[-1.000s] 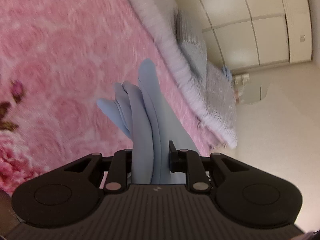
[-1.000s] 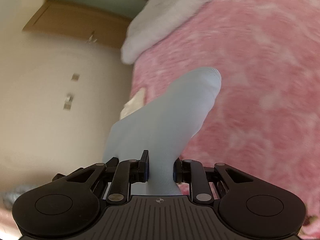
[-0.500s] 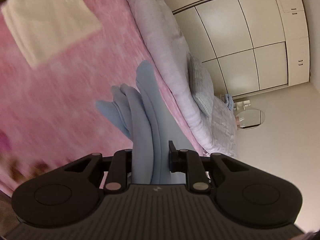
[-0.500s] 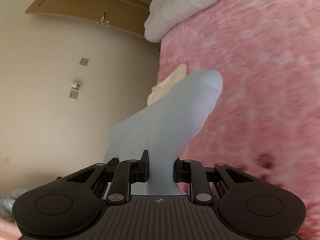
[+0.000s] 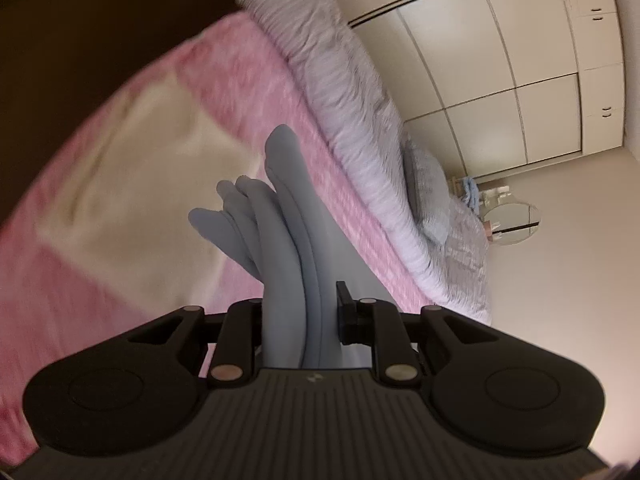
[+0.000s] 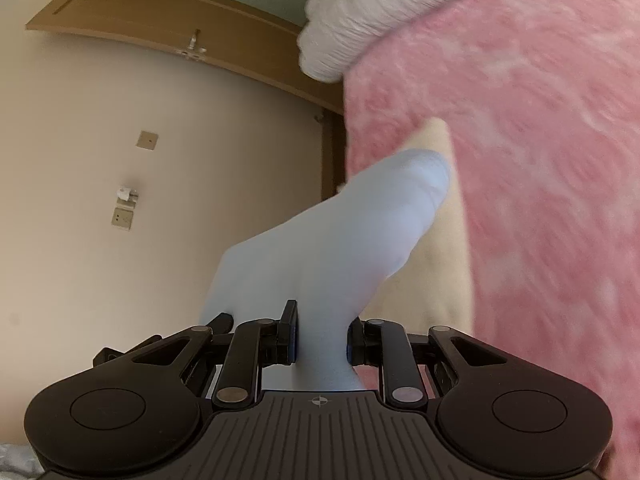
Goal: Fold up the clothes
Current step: 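Lift the folded shirt off the bedspread with both grippers, then carry the held shirt over the cream towel with both grippers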
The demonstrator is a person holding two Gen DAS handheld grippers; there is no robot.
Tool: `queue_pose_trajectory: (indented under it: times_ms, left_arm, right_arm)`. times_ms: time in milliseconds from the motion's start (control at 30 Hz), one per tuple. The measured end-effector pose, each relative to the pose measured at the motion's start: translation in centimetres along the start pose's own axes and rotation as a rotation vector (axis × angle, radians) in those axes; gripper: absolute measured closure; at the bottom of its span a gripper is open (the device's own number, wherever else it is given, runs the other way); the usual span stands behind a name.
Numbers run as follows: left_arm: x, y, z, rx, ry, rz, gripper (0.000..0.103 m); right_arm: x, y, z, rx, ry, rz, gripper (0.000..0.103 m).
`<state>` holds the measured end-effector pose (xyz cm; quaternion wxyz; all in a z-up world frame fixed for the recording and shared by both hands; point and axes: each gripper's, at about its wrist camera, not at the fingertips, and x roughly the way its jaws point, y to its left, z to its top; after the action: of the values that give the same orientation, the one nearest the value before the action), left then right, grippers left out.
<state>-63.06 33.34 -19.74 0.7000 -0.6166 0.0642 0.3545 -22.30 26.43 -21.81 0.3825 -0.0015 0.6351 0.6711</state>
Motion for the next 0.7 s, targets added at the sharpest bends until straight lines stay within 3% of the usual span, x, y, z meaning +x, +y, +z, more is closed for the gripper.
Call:
queue_pose_trajectory:
  times_ms: [200, 333, 400, 533, 600, 700]
  left_arm:
    - [1.2, 2.9, 6.8, 0.083, -0.080, -0.073, 0.086]
    - [4.3, 6.9, 8.3, 0.112, -0.094, -0.036, 0.084]
    - [6.5, 9.9, 8.3, 0.101, -0.076, 0.038, 0.083]
    - [10.4, 16.0, 7.0, -0.036, 0.034, 0.159, 0.077]
    - [9.8, 16.9, 6.5, -0.090, -0.001, 0.115, 0.077]
    - [8.8, 16.8, 6.7, -0.097, 0.006, 0.125, 0.075]
  right_arm:
    - [5.9, 1.4, 3.7, -0.112, -0.087, 0.059, 0.083]
    - [10.3, -0.8, 4.1, -0.145, -0.118, 0.051, 0.082]
    - [13.1, -3.5, 3.7, -0.108, -0.109, -0.008, 0.077]
    - [18.9, -8.8, 1.9, 0.020, 0.033, -0.271, 0.056]
    - [18.2, -9.6, 1.0, 0.014, -0.026, -0.218, 0.053]
    - [16.7, -9.9, 1.1, 0.047, -0.009, -0.224, 0.052]
